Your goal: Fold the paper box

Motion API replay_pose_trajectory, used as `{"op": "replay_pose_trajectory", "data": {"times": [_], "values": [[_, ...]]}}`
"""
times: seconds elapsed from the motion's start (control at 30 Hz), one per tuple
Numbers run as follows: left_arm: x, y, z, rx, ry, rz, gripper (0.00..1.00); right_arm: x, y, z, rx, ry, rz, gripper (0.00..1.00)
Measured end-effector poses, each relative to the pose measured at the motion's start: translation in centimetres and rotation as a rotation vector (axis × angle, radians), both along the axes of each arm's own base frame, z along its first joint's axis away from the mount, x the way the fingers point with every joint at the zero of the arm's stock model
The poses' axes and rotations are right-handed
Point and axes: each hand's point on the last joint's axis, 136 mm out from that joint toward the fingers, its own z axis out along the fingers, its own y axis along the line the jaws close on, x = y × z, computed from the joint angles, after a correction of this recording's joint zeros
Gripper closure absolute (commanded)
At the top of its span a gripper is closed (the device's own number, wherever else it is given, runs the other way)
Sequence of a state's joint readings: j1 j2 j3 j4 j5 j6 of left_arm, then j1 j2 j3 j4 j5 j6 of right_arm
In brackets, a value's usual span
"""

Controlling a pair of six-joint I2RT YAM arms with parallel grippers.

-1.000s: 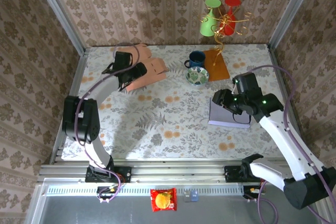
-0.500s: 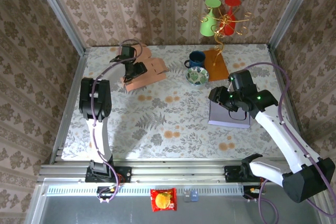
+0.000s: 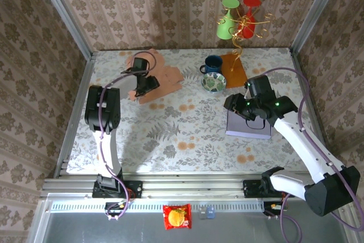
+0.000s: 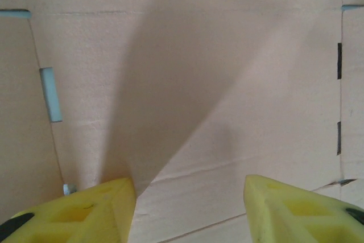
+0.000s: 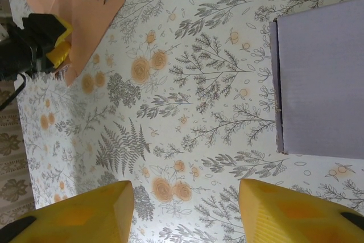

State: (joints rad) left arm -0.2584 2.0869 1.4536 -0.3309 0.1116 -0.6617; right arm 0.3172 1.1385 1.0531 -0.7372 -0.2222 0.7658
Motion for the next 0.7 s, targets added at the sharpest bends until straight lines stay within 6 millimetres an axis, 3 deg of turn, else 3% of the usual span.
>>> {"op": "replay_pose_trajectory", "data": {"times": [0.23,0.43,0.6,0.7], "values": [[-5.9,-1.7,-0.1,-0.002,0.031,-0.049,0.47,0.3,0.6,-0.9,0.030,0.028,-0.007,0.48],[-13.4,-4.7,-0.4,-0.025,0.069,-0.106,0.48,-0.1,1.6,-3.5,0.088,0.089,-0.042,0.48],[-18.9,-7.2,-0.6,-0.059,0.090,-0.148,0.48,0.0,3.5,-5.2,0.148,0.116,-0.062,0.48],[-20.8,-8.2,-0.5,-0.070,0.094,-0.167,0.48,0.1,4.8,-6.2,0.188,0.127,-0.070,0.48]]}}
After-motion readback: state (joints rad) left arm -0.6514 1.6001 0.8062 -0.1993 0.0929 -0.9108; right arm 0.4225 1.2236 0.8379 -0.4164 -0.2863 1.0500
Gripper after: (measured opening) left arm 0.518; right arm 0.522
